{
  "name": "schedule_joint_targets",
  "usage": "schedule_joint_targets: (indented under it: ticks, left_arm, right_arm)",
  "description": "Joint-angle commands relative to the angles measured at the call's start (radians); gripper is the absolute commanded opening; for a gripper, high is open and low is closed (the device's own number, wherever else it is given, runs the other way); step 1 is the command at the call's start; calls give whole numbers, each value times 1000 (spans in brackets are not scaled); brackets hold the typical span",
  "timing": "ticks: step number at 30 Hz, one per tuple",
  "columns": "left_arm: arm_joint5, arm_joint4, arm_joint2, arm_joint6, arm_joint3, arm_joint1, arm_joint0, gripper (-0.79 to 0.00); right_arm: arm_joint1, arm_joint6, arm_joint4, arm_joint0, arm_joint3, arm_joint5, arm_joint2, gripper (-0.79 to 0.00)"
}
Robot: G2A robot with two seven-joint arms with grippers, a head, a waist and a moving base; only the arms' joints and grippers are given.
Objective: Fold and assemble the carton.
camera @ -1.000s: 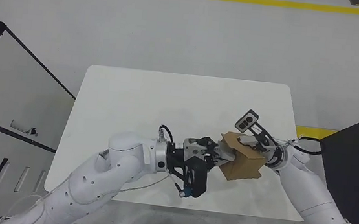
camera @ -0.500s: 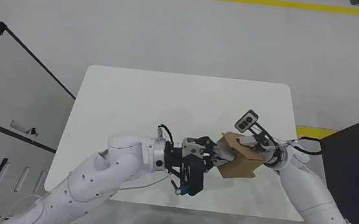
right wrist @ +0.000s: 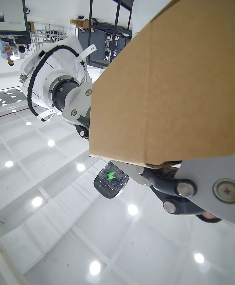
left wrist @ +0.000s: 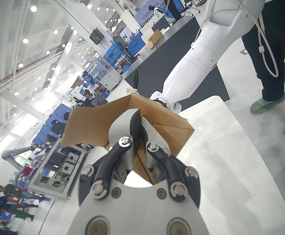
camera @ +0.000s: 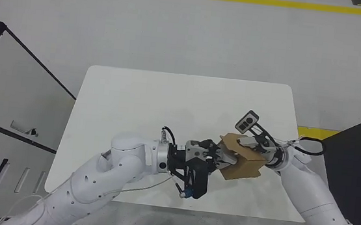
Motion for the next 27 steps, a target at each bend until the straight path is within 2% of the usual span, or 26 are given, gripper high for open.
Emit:
schedule_joint_targets:
  ticks: [1, 9, 27]
  left_arm:
    - [2, -2, 0, -1, 3, -1, -3, -785]
    - [10, -9, -19, -1, -1, 3, 4, -785]
    - [-10, -1, 11, -3, 2, 1, -5, -785]
  right_arm:
    - [0, 0, 0, 0, 2, -2, -1, -785]
    - [1, 0, 1, 0, 11, -5, 6, -785]
    - [1, 0, -7, -13, -8, -13, -1, -785]
